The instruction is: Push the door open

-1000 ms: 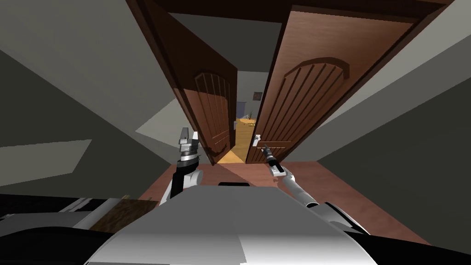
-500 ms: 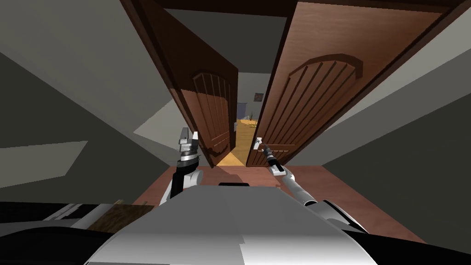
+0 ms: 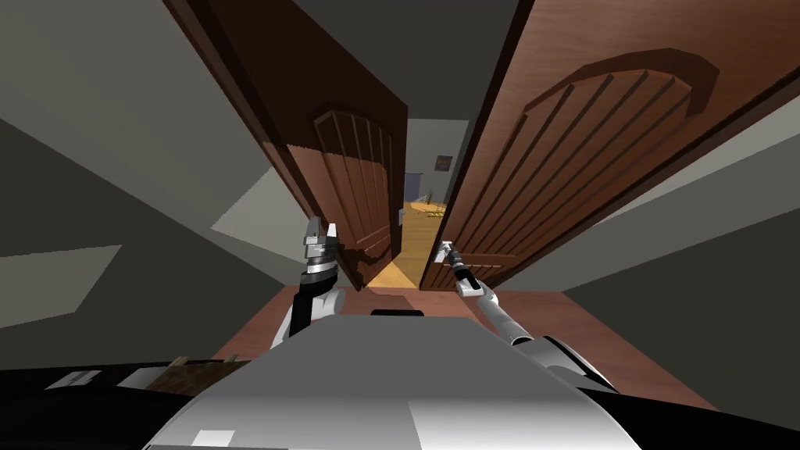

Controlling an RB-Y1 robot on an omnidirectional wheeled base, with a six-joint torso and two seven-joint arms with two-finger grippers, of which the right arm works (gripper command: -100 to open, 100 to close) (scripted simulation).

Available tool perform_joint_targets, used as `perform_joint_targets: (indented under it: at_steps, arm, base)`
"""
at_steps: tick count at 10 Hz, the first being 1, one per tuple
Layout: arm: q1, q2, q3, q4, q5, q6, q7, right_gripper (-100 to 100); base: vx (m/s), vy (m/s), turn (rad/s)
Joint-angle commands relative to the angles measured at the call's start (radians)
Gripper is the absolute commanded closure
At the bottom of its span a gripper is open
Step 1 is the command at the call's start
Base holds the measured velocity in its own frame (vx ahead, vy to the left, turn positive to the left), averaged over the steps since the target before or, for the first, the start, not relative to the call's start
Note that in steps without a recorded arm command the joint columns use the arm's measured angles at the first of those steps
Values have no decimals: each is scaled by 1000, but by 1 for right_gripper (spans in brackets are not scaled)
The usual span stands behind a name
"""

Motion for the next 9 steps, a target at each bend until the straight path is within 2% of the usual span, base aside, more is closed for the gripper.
perform_joint_targets:
  at_steps: [1,2,7,8,9]
  arm:
    - [0,0,0,0,0,0,0,-100]
    - [0,0,0,0,0,0,0,100]
    - [0,0,0,0,0,0,0,100]
    - [-13,3,-37,20,-5,-2,23,100]
    - [-17,5,-50,27,-7,-4,31,100]
  base:
    - [86,-12,11]
    - [-9,0,-9]
    - [-12,1,3]
    - [48,6,120]
    - [77,12,99]
